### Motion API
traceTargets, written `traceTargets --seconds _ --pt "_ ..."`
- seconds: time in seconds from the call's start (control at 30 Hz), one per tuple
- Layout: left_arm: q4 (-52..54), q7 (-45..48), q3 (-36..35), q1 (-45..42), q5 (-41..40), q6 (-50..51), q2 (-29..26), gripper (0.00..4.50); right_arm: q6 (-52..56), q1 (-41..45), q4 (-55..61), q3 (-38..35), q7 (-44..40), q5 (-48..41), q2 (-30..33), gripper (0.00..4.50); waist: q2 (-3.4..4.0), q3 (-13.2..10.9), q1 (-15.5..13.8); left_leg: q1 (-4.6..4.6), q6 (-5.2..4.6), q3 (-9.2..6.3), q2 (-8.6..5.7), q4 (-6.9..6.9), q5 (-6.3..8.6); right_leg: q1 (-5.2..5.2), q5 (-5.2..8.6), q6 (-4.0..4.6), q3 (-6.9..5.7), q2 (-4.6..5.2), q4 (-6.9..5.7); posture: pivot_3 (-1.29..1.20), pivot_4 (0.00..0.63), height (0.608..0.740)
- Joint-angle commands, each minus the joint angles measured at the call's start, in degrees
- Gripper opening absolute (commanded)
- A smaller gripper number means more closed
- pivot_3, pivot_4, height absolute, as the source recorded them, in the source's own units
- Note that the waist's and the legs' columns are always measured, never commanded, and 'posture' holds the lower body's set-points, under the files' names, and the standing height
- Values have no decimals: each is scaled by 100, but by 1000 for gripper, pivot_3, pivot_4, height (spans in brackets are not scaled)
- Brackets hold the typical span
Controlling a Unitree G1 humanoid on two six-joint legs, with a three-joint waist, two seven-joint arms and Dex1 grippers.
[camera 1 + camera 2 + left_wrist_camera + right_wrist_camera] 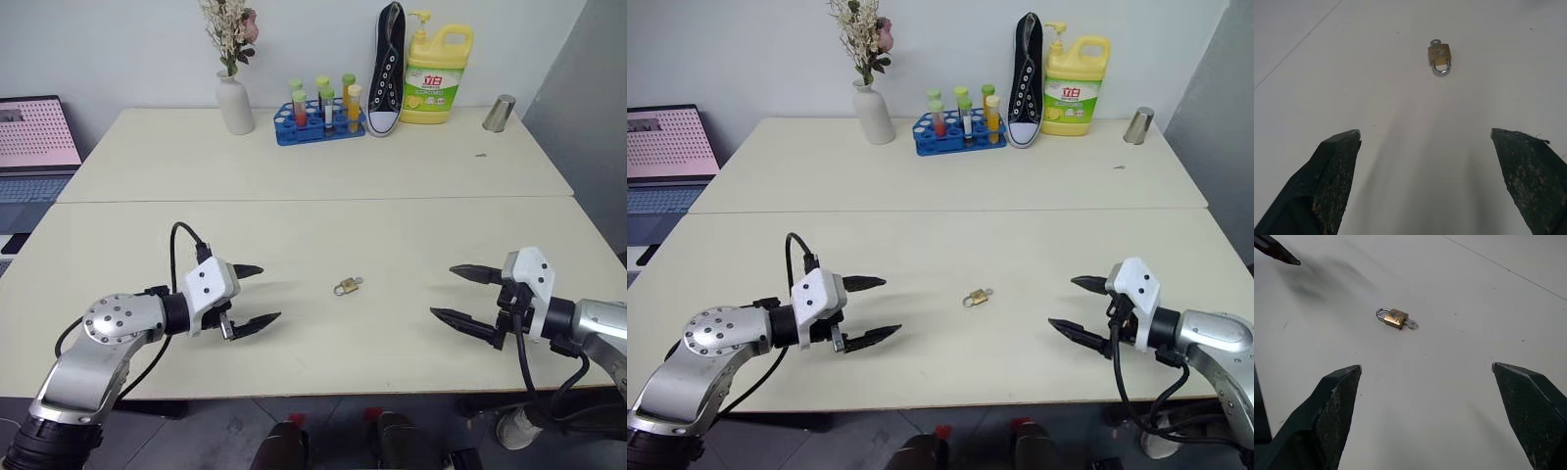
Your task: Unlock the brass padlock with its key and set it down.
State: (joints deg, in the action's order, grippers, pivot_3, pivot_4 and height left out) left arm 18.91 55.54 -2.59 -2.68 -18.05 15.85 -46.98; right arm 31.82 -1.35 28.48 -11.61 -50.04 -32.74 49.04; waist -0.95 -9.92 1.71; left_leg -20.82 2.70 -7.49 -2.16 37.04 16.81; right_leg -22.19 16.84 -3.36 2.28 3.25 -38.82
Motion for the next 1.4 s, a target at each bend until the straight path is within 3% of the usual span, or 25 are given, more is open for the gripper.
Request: traceTargets --seconds 0.03,0.27,0.4,0.63,0.97,1.4 --pt "257 -13 -56 -42 -171 39 67 4500 -28 89 99 6 -55 -25 13 4480 0 0 -4 0 0 0 0 0 0 0 0 0 -1 0 0 0 150 740" --pt "460 -265 180 -80 58 279 256 4500 -27 71 160 109 46 -15 -82 4480 -3 -2 -4 -1 0 0 1 0 0 0 0 0 1 1 1 0 150 740" --pt "409 -250 259 -252 -260 559 485 4500 35 41 243 159 201 -3 -182 4480 -3 -2 -5 0 0 -1 0 0 0 0 0 0 0 1 0 0 150 740" --pt "58 -723 1049 -777 381 605 1120 4500 433 -73 565 170 676 -49 -345 4480 -6 -2 -19 -1 1 0 -8 3 -1 1 0 0 1 1 0 0 150 740" --pt "-1798 -1048 1860 -1878 1230 153 2099 4500 693 -176 860 337 1111 166 -459 4480 -11 -4 -24 -4 4 1 -18 7 -2 0 0 0 -1 -2 1 0 150 740" --pt "-2723 -1083 2182 -2417 1536 146 2819 4500 707 -476 1118 341 1269 246 -539 4480 -14 -4 -31 -4 7 0 -18 12 -4 3 0 -1 -1 -1 -2 0 150 740"
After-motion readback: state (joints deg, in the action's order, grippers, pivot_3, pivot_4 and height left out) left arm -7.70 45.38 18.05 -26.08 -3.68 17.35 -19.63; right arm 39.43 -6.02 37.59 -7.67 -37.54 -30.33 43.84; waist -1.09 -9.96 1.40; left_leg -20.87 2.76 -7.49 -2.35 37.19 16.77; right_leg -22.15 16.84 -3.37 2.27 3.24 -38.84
